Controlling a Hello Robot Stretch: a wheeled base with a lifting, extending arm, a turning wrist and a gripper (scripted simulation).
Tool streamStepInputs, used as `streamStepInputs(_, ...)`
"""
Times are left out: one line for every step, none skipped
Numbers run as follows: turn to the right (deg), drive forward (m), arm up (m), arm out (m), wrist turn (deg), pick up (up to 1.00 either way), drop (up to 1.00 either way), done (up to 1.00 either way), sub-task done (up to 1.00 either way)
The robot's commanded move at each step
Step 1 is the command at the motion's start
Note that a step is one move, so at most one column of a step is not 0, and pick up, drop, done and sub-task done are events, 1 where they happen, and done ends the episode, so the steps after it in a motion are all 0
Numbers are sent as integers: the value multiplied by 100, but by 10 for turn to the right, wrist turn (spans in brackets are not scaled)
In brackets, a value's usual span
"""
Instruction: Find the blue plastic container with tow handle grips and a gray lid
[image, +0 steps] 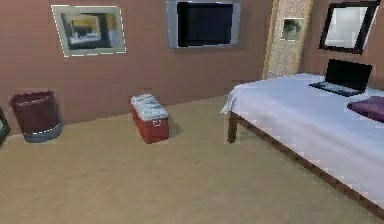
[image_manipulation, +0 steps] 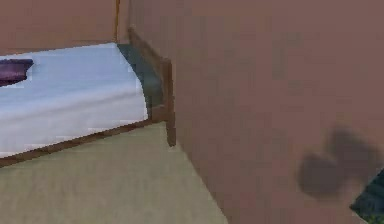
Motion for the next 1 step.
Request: streamStepInputs(0,100,0,0,0,0,0,0,0)
